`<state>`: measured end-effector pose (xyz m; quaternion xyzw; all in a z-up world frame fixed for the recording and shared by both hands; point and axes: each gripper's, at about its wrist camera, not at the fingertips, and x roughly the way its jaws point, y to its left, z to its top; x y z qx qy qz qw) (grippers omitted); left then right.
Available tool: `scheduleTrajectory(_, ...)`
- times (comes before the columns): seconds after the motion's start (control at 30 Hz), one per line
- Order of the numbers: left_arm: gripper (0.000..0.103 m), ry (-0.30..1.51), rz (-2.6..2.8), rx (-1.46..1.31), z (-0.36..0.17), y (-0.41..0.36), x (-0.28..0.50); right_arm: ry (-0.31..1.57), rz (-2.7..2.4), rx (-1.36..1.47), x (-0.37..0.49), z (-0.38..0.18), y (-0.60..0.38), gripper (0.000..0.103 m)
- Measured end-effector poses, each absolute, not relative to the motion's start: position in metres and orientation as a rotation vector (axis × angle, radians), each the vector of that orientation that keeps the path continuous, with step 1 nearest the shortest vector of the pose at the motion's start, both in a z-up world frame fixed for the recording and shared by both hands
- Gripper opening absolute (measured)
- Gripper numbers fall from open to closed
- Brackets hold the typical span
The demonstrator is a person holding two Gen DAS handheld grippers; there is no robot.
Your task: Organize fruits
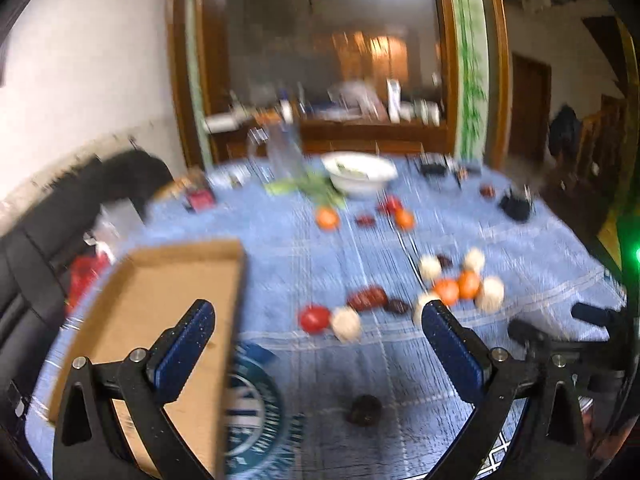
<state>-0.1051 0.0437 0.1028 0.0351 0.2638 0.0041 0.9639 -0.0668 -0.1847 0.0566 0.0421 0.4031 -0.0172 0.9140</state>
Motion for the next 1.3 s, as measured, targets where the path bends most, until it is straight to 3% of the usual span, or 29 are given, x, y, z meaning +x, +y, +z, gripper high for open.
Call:
scheduleTrajectory(0.17,0.103,0.504,0.064,0.071,0.125,0.060,-0.118,0.622,-0.067,0.094,-0.106,0.090,-0.166,0.102)
scheduleTrajectory(0.33,0.103,0.449,0.064,0.036,0.140,0.077,-0.140,0.536,-0.040,0.103,-0.129,0.106,-0.153,0.102)
scheduleTrajectory(1.3,0.103,0.502,-0.012,-0.010,0.137,0.091,-0.153,0.571,0.010,0.092,-0.153,0.106,-0.144,0.102)
